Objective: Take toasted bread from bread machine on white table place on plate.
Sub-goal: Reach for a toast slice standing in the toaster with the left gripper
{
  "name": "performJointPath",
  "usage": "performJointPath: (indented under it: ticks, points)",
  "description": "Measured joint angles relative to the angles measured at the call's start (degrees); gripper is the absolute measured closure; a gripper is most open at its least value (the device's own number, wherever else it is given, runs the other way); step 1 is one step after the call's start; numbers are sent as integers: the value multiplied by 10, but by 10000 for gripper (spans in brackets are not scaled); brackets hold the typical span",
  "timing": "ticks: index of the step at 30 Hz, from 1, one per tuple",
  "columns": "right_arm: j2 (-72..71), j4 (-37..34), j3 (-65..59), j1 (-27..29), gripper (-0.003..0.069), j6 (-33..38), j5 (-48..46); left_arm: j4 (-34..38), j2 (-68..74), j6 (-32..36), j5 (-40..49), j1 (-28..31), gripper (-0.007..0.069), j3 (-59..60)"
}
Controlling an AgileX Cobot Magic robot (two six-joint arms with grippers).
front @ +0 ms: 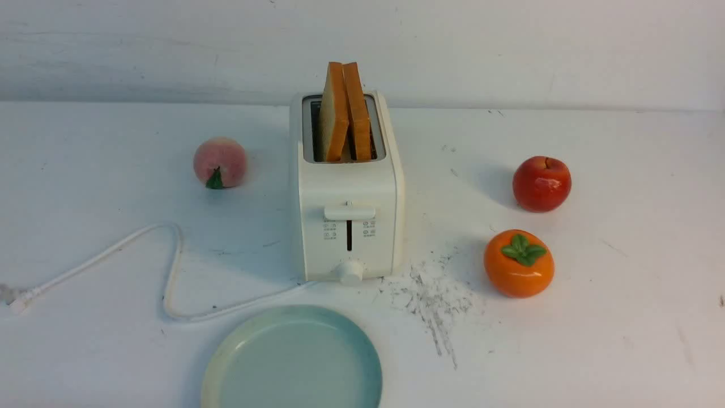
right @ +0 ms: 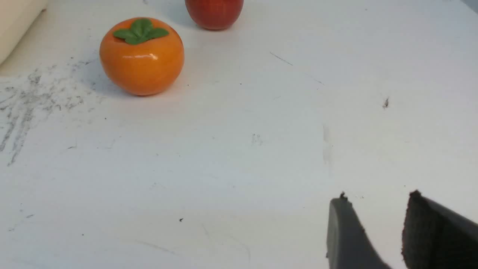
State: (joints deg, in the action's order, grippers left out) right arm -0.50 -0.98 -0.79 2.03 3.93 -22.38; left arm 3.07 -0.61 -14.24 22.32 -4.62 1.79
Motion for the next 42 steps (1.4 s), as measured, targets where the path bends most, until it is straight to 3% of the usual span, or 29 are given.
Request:
performJointPath:
  ticks: [33, 37, 39, 42]
  points:
    - [0, 0, 0, -5, 419, 0, 0, 1, 0, 0, -18, 0, 386, 0]
    - [0, 0, 0, -5, 419, 0, 0, 66, 0, -26, -85, 0, 386, 0]
    - [0, 0, 0, -5, 419, 0, 0, 154, 0, -65, -172, 0, 386, 0]
    - [0, 0, 0, -5, 419, 0, 0, 221, 0, -94, -252, 0, 386, 0]
